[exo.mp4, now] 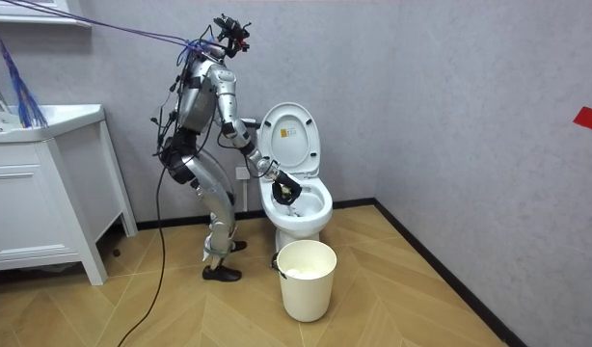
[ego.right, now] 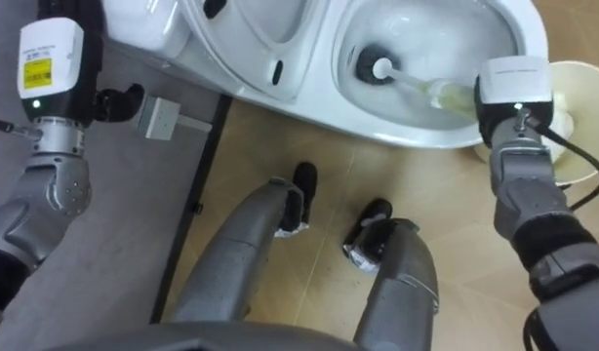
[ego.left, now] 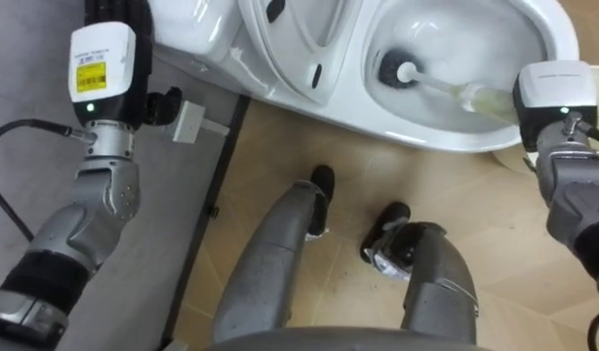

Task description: Brush toilet

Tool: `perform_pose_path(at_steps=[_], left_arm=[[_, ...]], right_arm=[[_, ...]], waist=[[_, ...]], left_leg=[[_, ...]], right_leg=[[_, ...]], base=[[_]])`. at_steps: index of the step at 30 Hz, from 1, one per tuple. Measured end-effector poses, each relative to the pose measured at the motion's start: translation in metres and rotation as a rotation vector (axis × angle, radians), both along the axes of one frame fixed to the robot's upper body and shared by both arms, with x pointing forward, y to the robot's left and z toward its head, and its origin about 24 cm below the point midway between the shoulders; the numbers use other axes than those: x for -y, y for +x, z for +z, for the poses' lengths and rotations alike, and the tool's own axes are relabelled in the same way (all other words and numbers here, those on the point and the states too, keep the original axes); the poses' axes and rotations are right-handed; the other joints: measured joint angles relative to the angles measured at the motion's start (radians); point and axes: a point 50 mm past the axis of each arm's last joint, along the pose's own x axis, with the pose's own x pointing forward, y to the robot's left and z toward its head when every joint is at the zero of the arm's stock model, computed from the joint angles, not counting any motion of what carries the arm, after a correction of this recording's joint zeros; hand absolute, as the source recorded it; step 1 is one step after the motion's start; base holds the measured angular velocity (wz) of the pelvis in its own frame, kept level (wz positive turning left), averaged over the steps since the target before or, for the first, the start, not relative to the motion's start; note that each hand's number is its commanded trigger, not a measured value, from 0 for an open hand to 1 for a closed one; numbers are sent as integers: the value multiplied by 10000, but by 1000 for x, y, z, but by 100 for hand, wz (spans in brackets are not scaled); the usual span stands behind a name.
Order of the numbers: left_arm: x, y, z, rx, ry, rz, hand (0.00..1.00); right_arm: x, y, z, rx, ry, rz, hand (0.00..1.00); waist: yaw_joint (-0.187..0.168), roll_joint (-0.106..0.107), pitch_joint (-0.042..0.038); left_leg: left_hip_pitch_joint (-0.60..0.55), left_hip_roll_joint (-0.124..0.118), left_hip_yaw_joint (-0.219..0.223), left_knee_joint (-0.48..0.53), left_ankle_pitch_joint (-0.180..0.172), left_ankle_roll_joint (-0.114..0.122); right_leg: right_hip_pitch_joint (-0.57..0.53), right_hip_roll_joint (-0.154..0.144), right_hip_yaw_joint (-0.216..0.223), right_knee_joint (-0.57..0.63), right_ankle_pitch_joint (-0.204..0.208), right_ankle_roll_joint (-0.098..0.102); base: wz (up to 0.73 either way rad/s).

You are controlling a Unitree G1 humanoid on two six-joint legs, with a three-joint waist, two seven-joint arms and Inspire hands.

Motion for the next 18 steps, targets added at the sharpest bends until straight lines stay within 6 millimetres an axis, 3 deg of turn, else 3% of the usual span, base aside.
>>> perform_pose_path(at_steps=[6, 9, 11, 13, 18], left_arm=[[0, 3, 5, 363, 52, 48, 0], [-2, 6, 10, 723, 133, 141, 0], [-5, 6, 14, 956, 239, 256, 0], [-7, 7, 17, 1155, 259, 404, 0], [-13, 5, 19, 1338, 377, 708, 0]], right_arm=[[14, 8, 5, 368, 1315, -1218, 100], [14, 22, 17, 886, 2150, -1570, 100], [14, 30, 27, 1224, 2192, -1493, 100], [8, 40, 38, 1621, 2505, -1284, 100], [-5, 56, 62, 2800, 2746, -559, 100]], waist=[[0, -47, 30], [-42, -328, 90], [-111, -472, 81], [-223, -798, 93], [-669, -1056, 76]], left_leg=[[-130, 34, 0, 21, -25, -40], [-277, 41, 282, 53, -30, -28], [-409, 19, 399, 88, -15, -2], [-448, 4, 523, 152, -9, 9], [-426, -27, 541, 293, 25, 67]], right_leg=[[-144, 4, 18, 60, -41, -49], [-549, -100, 346, 364, -71, -44], [-798, -161, 483, 547, -74, -43], [-1001, -239, 666, 766, -102, -69], [-975, -331, 668, 940, -112, -60]], base=[[0], [-11], [-13], [-9], [0]])
